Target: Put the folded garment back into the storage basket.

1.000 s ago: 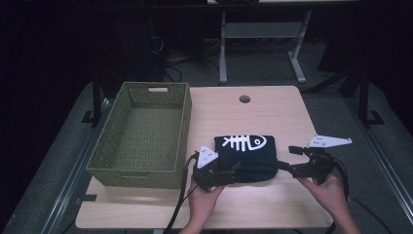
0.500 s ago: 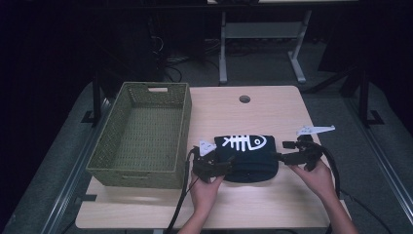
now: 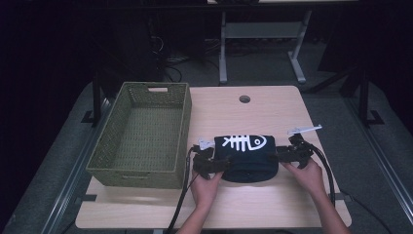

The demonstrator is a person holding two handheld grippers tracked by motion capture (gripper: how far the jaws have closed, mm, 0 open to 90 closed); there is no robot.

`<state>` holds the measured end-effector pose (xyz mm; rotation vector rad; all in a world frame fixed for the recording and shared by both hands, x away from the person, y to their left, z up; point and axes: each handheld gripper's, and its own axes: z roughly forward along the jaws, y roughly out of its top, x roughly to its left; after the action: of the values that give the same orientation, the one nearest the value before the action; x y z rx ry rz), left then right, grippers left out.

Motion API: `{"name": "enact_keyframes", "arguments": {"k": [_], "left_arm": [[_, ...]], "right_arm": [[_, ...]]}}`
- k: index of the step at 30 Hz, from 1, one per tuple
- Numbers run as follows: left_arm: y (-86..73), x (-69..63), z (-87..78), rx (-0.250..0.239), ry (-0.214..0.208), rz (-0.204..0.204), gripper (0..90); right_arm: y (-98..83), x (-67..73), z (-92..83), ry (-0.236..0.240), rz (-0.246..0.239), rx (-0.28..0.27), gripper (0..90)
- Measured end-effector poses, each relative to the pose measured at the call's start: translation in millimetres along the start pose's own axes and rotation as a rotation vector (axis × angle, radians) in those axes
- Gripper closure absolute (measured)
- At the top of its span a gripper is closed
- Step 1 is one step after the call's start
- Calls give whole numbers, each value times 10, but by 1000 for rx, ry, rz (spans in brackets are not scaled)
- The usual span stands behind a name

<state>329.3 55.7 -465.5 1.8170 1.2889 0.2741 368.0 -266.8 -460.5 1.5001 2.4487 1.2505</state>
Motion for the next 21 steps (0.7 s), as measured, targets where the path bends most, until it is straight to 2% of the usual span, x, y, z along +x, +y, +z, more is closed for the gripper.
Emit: {"name": "enact_keyframes", "arguments": {"k": [2,3,4,11,15,17,21], "left_arm": [[-5,39,39,25,-11,-30,226],[-5,39,39,25,-11,-30,226],[-11,48,61,36,-14,-41,228],[-19,53,96,41,-22,-41,263],[-26,37,108,39,-35,-33,354],[-27,41,120,43,-66,-43,414],[-21,42,122,51,-97,-60,543]], "right_arm": [[1,-3,10,-2,7,1,315],[1,-3,10,-2,7,1,315],[-1,0,24,-4,10,6,354],[-18,14,87,-17,38,34,425],[-23,66,116,-35,23,33,526],[-27,83,121,-36,29,39,580],[-32,104,134,-26,42,48,687]]}}
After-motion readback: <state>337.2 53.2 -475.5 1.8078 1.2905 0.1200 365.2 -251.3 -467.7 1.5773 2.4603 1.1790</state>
